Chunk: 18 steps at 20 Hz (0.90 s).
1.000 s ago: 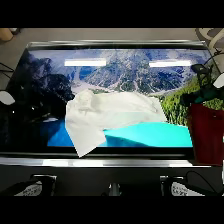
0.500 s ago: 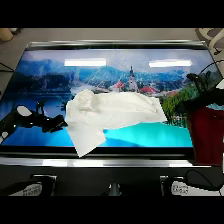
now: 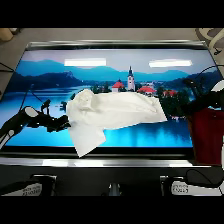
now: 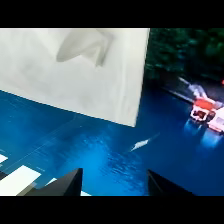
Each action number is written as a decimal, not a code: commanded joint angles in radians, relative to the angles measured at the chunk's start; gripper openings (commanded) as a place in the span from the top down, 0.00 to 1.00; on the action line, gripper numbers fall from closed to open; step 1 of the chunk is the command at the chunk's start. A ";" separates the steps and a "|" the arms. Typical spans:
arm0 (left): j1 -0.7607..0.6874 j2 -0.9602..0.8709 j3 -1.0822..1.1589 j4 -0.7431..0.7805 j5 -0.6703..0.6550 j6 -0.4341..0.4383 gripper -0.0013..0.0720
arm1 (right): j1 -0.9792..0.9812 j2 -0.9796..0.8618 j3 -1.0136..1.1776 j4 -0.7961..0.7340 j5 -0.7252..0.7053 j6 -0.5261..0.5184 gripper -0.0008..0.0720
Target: Fold the shirts.
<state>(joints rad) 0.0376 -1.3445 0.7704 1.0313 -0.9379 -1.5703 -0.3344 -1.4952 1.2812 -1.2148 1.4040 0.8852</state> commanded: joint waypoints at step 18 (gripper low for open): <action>-0.119 0.107 0.005 -0.004 0.057 0.001 0.95 | 0.002 -0.200 -0.072 0.188 -0.154 0.023 0.34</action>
<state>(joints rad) -0.0513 -1.2541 0.7742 1.0275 -0.9035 -1.5696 -0.3347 -1.6707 1.2102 -1.0744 1.2728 0.9009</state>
